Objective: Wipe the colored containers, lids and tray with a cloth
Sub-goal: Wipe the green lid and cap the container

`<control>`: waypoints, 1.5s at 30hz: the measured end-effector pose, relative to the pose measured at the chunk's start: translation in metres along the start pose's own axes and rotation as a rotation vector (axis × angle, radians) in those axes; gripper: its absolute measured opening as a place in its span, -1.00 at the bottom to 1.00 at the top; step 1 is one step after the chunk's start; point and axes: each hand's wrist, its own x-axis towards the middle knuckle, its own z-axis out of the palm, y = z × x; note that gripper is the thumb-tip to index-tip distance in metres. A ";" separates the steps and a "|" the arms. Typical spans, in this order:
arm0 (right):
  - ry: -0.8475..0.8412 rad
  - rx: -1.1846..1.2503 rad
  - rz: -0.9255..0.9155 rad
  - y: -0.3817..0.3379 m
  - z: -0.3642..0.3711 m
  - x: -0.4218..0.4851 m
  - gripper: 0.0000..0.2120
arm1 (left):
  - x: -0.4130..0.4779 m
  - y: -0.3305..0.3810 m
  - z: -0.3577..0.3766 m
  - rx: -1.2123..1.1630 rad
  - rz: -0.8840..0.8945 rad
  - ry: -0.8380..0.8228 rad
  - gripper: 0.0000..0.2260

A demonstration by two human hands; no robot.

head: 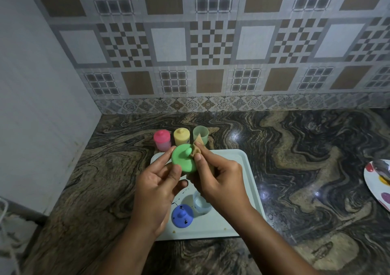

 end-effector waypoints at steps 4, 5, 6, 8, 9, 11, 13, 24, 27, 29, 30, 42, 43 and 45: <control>0.024 0.037 0.056 0.000 0.000 0.004 -0.64 | 0.000 -0.003 -0.002 -0.054 -0.049 0.020 -0.68; 0.018 0.039 0.064 0.001 0.000 0.004 -0.63 | -0.001 -0.003 -0.001 -0.045 -0.044 0.015 -0.67; 0.009 0.044 0.071 0.003 0.000 0.003 -0.63 | -0.001 -0.003 0.000 -0.028 -0.034 -0.001 -0.63; -0.025 0.060 0.086 0.004 0.000 0.000 -0.62 | -0.002 -0.004 0.002 0.016 -0.009 -0.039 -0.52; -0.046 0.070 0.084 0.004 0.000 -0.001 -0.61 | -0.002 -0.004 0.002 0.027 0.002 -0.044 -0.48; -0.066 0.046 0.033 0.002 0.000 -0.006 -0.62 | -0.001 -0.003 0.001 0.006 0.003 -0.013 -0.47; -0.059 0.004 -0.030 0.000 0.000 -0.010 -0.65 | 0.001 -0.003 -0.002 -0.012 -0.013 0.016 -0.56; -0.045 -0.009 0.101 0.010 0.001 -0.001 -0.53 | 0.005 -0.003 -0.011 0.296 0.072 -0.003 -0.66; -0.043 -0.036 0.104 0.013 0.000 0.000 -0.60 | 0.005 -0.006 -0.012 0.447 0.146 -0.006 -0.74; -0.052 -0.037 0.116 0.015 -0.001 0.000 -0.61 | 0.005 -0.007 -0.013 0.494 0.163 -0.008 -0.76; -0.060 -0.028 0.122 0.015 -0.001 0.001 -0.60 | 0.006 -0.008 -0.013 0.513 0.174 -0.006 -0.76; -0.012 -0.028 0.084 0.024 -0.009 0.008 -0.64 | 0.020 -0.017 -0.027 0.698 0.322 0.095 -0.85; -0.011 -0.037 0.085 0.027 -0.009 0.008 -0.64 | 0.021 -0.019 -0.028 0.716 0.327 0.099 -0.86; -0.013 -0.064 0.093 0.034 -0.009 0.008 -0.61 | 0.023 -0.024 -0.030 0.774 0.354 0.110 -0.87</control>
